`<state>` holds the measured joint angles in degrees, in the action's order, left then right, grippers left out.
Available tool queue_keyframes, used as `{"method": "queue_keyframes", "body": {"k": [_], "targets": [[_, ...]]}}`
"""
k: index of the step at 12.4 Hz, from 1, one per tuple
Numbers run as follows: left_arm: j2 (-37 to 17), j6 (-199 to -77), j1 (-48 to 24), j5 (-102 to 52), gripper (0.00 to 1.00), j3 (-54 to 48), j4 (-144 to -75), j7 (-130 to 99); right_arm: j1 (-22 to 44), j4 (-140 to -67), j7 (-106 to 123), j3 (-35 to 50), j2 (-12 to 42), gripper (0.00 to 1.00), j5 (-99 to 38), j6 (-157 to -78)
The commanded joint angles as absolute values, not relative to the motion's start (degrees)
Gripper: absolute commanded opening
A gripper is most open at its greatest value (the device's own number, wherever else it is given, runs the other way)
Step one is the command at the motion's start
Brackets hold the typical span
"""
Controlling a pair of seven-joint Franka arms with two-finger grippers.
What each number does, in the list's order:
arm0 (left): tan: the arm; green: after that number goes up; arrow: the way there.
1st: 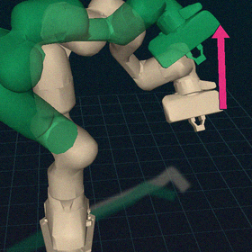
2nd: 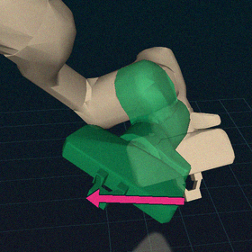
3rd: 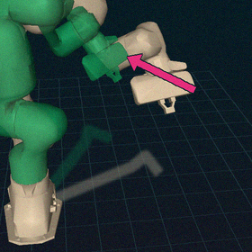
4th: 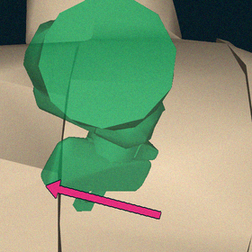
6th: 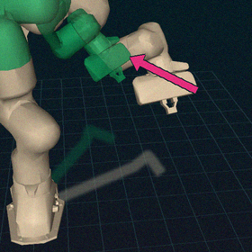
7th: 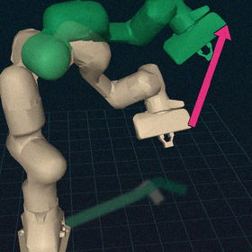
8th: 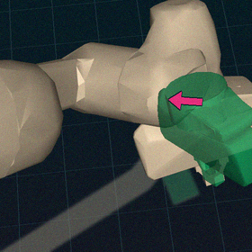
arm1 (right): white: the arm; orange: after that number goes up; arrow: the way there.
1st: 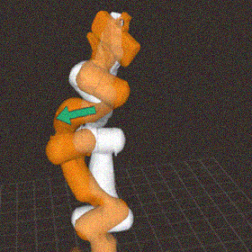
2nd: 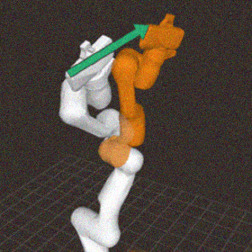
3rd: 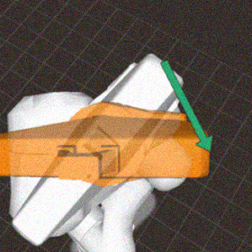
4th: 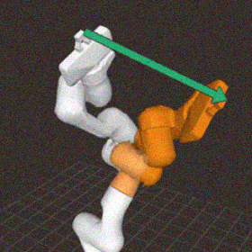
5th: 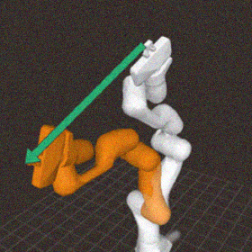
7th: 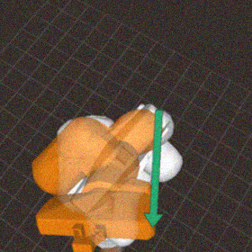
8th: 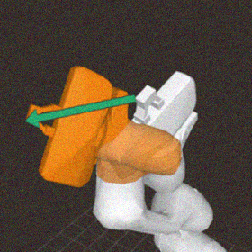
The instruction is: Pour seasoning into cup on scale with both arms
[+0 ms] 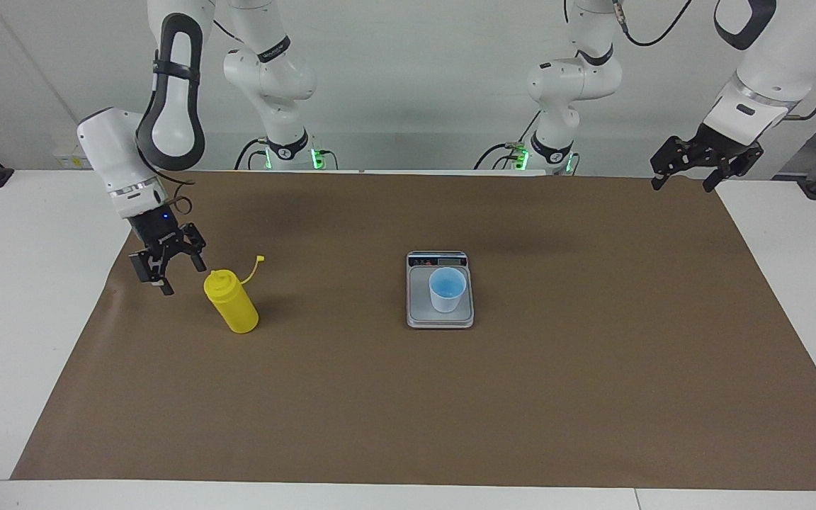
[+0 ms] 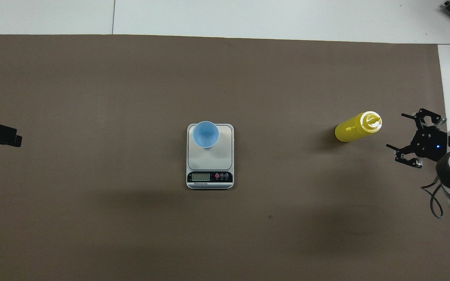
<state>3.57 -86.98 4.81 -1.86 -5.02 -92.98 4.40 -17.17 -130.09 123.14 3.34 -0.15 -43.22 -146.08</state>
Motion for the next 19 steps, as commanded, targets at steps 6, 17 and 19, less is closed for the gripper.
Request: {"method": "queue_keyframes", "body": {"k": [6, 17, 19], "targets": [[4.4, -86.8, 4.7, -1.9, 1.00, -4.9, -94.0, 3.8, -18.3, -101.5, 71.4, 4.0, 9.2, 1.00, -17.5, -119.7], [4.4, -86.8, 4.7, -1.9, 1.00, -4.9, -94.0, 3.8, -2.5, -90.3, 13.6, 5.0, 4.7, 1.00, 5.6, -99.9], [4.5, -86.8, 4.7, -1.9, 1.00, -4.9, -94.0, 3.8, -2.5, -86.5, 10.0, 5.2, 4.8, 1.00, 5.8, -95.5]]}}
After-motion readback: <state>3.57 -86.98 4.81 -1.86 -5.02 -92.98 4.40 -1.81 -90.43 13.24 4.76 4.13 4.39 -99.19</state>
